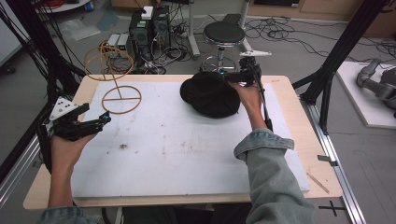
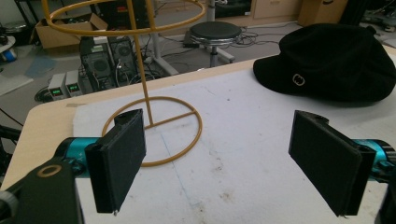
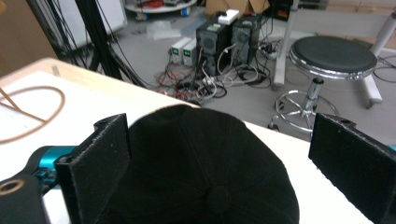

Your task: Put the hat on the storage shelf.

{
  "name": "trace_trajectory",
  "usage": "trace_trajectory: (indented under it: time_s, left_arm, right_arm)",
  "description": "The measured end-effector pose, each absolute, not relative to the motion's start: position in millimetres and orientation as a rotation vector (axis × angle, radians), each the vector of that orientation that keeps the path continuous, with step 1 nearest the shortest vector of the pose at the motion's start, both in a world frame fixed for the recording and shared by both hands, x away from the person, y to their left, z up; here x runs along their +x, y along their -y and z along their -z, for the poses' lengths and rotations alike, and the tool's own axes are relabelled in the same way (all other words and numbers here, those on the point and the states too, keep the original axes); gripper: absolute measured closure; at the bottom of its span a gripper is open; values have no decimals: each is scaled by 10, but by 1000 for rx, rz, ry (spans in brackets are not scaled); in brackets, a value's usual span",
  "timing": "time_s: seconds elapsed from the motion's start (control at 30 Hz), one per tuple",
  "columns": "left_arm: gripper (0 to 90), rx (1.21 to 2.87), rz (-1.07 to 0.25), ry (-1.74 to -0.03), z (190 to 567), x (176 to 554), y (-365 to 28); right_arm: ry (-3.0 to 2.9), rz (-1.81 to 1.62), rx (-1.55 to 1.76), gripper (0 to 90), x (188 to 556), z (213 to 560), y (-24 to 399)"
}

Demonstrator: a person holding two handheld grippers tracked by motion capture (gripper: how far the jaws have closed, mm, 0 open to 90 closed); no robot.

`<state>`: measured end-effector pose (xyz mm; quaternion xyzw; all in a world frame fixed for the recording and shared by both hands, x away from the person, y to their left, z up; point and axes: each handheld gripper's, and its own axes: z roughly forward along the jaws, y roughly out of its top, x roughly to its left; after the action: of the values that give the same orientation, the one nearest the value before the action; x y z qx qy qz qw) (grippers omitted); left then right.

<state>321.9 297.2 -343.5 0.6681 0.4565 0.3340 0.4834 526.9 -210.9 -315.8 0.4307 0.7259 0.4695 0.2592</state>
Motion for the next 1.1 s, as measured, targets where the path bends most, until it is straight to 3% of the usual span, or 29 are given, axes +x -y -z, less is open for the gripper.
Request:
trace_trajectory:
  time_s: [0.5, 1.1]
  left_arm:
    - [192, 1624, -811, -1112, 3432, 3215, -2982]
    - [192, 1628, -809, -1113, 3448, 3227, -2983]
  right_arm:
    - [-2029, -1217, 1251, 56, 5383, 3559, 2124]
    - [-2070, -1206, 1252, 76, 5511, 3789, 2019]
